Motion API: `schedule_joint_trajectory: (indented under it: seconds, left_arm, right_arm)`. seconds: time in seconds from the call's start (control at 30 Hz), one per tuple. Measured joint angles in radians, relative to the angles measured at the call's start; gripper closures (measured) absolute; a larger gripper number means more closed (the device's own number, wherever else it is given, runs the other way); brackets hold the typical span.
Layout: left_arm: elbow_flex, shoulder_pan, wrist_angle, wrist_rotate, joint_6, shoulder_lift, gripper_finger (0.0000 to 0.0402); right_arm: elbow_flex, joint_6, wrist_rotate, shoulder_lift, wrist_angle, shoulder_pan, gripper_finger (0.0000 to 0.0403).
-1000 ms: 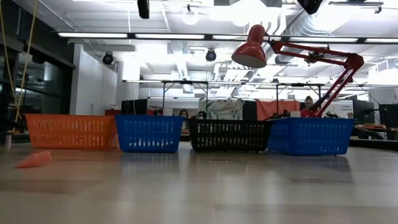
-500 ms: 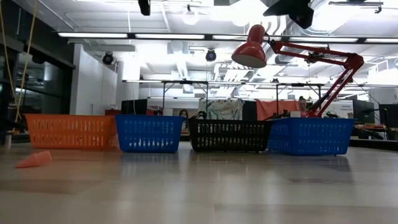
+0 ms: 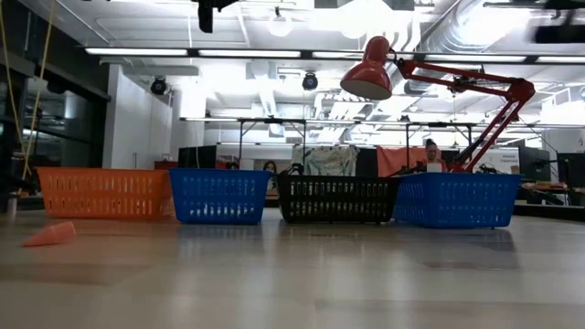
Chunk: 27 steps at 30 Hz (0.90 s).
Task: Sort crayons
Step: Put the blue crayon into the orange bin
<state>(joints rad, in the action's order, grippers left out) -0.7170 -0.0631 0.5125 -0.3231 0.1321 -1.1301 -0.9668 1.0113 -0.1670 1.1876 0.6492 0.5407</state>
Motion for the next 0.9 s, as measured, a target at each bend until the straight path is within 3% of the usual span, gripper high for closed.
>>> schedule_joint_trajectory:
  seconds: [0.13,0.3,0.6,0.9]
  left_arm:
    - [0.000,0.000,-0.006,-0.005,-0.005,0.000,0.0338]
    - [0.000,0.000,-0.039,-0.006,-0.005,0.000,0.0321]
    - [0.000,0.000,-0.054,-0.006,-0.005,0.000,0.0301]
    - [-0.001,-0.001,-0.084,-0.006,-0.003,0.000,0.0300]
  right_arm:
    - [0.000,0.032,0.001,0.124,-0.001,0.184,0.0233]
    - [-0.016,0.025,-0.012,0.312,-0.009,0.301,0.0233]
    - [-0.074,-0.025,0.060,0.543,-0.011,0.324,0.0233]
    - [-0.074,-0.025,0.070,0.598,-0.012,0.330,0.0233]
